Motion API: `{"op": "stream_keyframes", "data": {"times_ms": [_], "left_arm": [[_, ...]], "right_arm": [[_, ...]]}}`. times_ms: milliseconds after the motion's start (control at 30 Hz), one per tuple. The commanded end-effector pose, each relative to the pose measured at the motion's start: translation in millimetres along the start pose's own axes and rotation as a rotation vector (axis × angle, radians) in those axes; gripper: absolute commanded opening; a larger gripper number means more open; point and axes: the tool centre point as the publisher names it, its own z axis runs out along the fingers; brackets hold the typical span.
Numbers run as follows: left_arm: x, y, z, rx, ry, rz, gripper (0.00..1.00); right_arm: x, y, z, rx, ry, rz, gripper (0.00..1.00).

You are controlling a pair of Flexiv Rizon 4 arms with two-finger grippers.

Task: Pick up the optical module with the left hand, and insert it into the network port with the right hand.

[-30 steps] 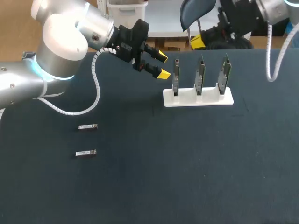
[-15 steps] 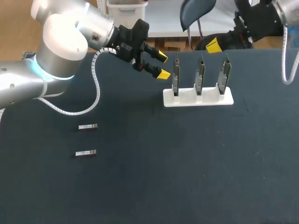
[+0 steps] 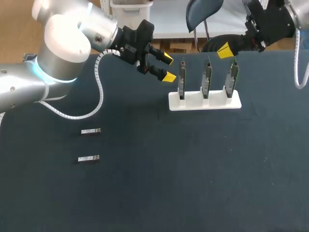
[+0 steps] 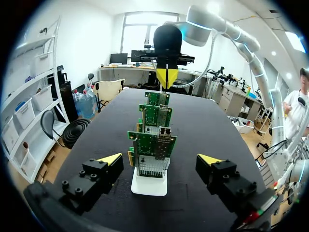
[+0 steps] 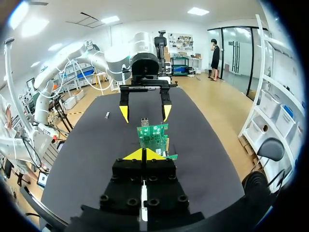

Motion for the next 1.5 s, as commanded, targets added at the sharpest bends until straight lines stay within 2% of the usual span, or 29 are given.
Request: {"op": "stream_keyframes", "data": {"times_ms": [33, 233, 267, 300, 800, 933, 1100, 1200, 1333, 1500], "left_arm": [[-0.8, 0.5, 0, 0.0, 0.004, -0.001, 1.0], [-0.8, 0.5, 0, 0.0, 0.004, -0.001, 1.0], [-0.8, 0.5, 0, 0.0, 0.004, -0.001, 1.0], [-0.8, 0.5, 0, 0.0, 0.004, -0.001, 1.0], [-0.8, 0.5, 0, 0.0, 0.004, -0.001, 1.0], [-15.5, 0.3, -12, -0.045, -0.002, 0.043, 1.0], [-15.5, -4.1, -39, -0.125, 0.094, 0.102, 1.0], [-6.9, -13.1, -61, -0.178, 0.159, 0.129, 1.0], [14.4, -30.8, -91, -0.238, 0.239, 0.122, 1.0], [58.0, -53.3, -123, -0.286, 0.35, 0.04, 1.0]], "right_arm": [[2, -2, -1, -0.004, -0.001, 0.002, 0.0], [4, -1, 0, -0.009, 0.008, -0.006, 0.0], [5, -1, 0, -0.014, 0.011, -0.008, 0.18], [5, 0, 0, -0.009, 0.019, -0.013, 1.0], [5, 0, 0, -0.002, 0.018, -0.012, 1.0], [5, 0, 0, -0.002, 0.018, -0.012, 1.0], [5, 0, 0, -0.002, 0.018, -0.012, 1.0], [5, 0, 0, -0.002, 0.018, -0.012, 1.0], [5, 0, 0, -0.002, 0.018, -0.012, 1.0], [5, 0, 0, -0.002, 0.018, -0.012, 1.0]]}}
